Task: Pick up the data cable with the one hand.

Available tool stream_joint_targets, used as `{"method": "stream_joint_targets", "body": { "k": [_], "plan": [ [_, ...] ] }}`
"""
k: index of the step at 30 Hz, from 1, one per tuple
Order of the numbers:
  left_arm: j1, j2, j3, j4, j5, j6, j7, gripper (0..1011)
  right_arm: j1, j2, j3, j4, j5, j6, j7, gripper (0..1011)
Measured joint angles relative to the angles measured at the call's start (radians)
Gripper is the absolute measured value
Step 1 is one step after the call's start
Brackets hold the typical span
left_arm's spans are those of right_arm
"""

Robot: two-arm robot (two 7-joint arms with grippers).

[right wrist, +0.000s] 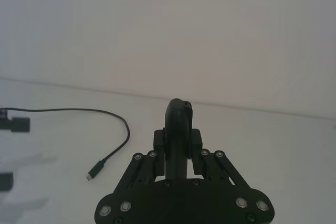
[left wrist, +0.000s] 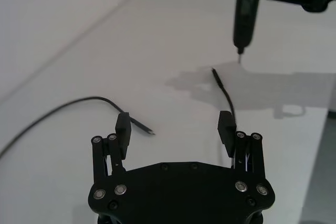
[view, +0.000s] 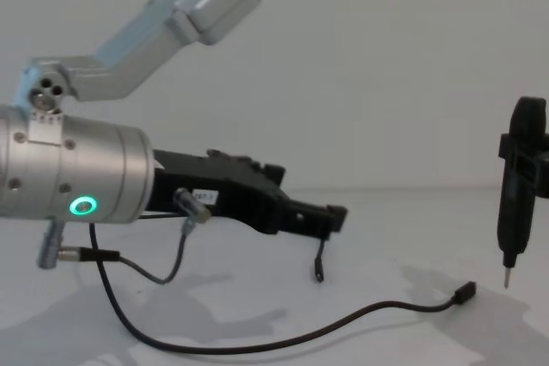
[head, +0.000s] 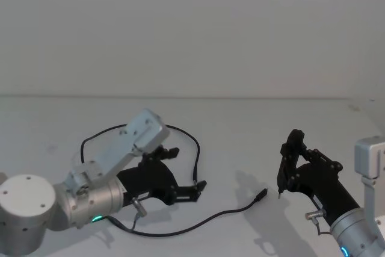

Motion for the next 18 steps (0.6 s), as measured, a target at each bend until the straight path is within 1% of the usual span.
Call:
{"method": "stream_joint_targets", "body": {
  "k": [1,3,5,7,10,13,16,17,18],
  "plan": [
    [-0.01,-0.004,0.01,0.004,-0.003,0.026,-0.01,1001,0.0,0.0,0.0,0.0,0.0,0.0,0.0,279],
    [-0.02,-0.008,0.02,0.008,-0.005,0.051,-0.018,1001,0.0,0.0,0.0,0.0,0.0,0.0,0.0,279],
    [-0.034,-0.016,0.035,0.016,-0.007,0.093,-0.028,1001,0.0,0.0,0.0,0.0,0.0,0.0,0.0,279],
    [-0.044,-0.022,0.045,0.022,-0.008,0.116,-0.032,1001,0.0,0.0,0.0,0.0,0.0,0.0,0.0,279],
    [-0.067,-0.039,0.073,0.042,-0.007,0.171,-0.042,1001,0.0,0.0,0.0,0.0,0.0,0.0,0.0,279],
    [-0.077,-0.048,0.086,0.052,-0.005,0.194,-0.047,1001,0.0,0.0,0.0,0.0,0.0,0.0,0.0,279],
    [-0.094,-0.062,0.106,0.071,0.001,0.225,-0.053,1001,0.0,0.0,0.0,0.0,0.0,0.0,0.0,279],
    [-0.094,-0.062,0.106,0.071,0.001,0.225,-0.053,1001,0.0,0.0,0.0,0.0,0.0,0.0,0.0,279],
    [-0.1,-0.067,0.114,0.078,0.004,0.234,-0.056,1001,0.0,0.0,0.0,0.0,0.0,0.0,0.0,279]
  ]
}}
